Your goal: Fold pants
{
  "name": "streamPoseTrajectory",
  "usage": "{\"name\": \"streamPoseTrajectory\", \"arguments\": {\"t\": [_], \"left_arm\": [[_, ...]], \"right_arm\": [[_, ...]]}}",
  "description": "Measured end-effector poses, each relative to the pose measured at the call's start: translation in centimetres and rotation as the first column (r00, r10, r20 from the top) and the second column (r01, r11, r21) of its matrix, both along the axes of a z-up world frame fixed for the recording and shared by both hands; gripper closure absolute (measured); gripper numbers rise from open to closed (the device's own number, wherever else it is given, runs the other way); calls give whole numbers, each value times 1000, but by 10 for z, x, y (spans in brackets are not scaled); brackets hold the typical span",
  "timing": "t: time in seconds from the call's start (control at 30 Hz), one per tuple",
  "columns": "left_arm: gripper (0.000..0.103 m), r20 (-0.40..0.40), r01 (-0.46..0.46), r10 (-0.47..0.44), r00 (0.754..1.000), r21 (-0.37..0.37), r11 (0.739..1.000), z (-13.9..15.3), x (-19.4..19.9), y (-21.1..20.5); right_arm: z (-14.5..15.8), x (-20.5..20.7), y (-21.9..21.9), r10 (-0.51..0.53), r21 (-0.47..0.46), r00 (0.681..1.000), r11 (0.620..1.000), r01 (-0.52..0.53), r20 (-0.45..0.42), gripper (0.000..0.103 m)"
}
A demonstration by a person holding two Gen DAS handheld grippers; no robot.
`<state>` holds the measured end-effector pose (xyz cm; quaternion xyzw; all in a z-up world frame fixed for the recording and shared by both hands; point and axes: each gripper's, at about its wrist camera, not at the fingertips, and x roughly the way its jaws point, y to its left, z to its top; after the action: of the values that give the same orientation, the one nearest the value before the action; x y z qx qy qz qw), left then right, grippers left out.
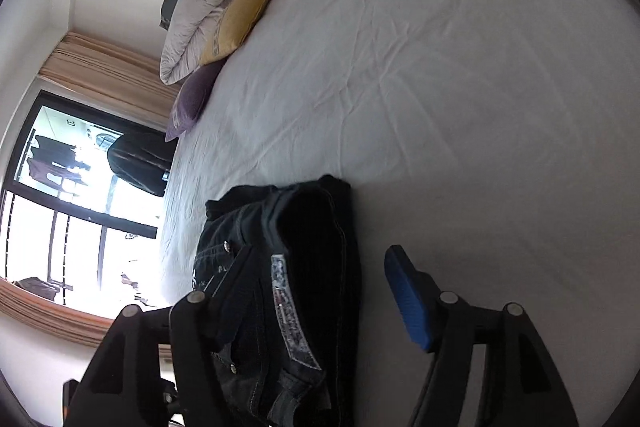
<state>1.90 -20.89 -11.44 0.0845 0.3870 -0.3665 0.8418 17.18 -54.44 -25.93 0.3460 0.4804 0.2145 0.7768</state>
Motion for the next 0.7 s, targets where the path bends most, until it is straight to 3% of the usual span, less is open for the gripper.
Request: {"name": "streamPoseTrajectory", "arguments": {"t": [0.1,0.2,0.27,0.33,0.37,0.4,0.47,0.53,0.57,0.6,0.7], "left_arm": [[41,18,-100,102,995,-63,993,10,27,39],[41,-4,-192,192,981,-91,977,3,62,65],[42,-56,-215,211,976,-88,973,-15,76,81],[42,-105,-232,227,968,-29,972,-41,77,84],[42,-135,-231,227,965,-15,973,-61,76,85],[42,-132,-231,228,965,-5,973,-73,70,86],[42,-88,-238,237,967,1,971,-81,54,86],[42,-88,-236,234,968,-4,972,-77,48,85],[42,-96,-231,229,969,-16,973,-71,46,83],[42,-101,-231,226,969,-40,972,-63,46,87],[41,-50,-238,234,971,-107,965,-29,53,95]], "right_arm": [[30,-26,7,50,161,992,985,-69,116,34],[38,-53,34,152,261,967,944,-204,205,34],[21,-64,53,201,291,960,923,-252,195,34],[-16,-75,58,214,227,974,947,-227,79,34],[-39,-78,56,212,182,977,960,-212,22,41],[-53,-82,50,199,183,980,963,-197,13,64],[-67,-90,27,143,219,990,966,-141,8,87],[-62,-96,12,133,221,991,967,-130,4,87],[-53,-94,9,134,183,991,974,-134,12,81],[-41,-94,4,134,146,991,980,-137,27,69],[3,-81,-4,107,194,985,972,-133,139,38]]}}
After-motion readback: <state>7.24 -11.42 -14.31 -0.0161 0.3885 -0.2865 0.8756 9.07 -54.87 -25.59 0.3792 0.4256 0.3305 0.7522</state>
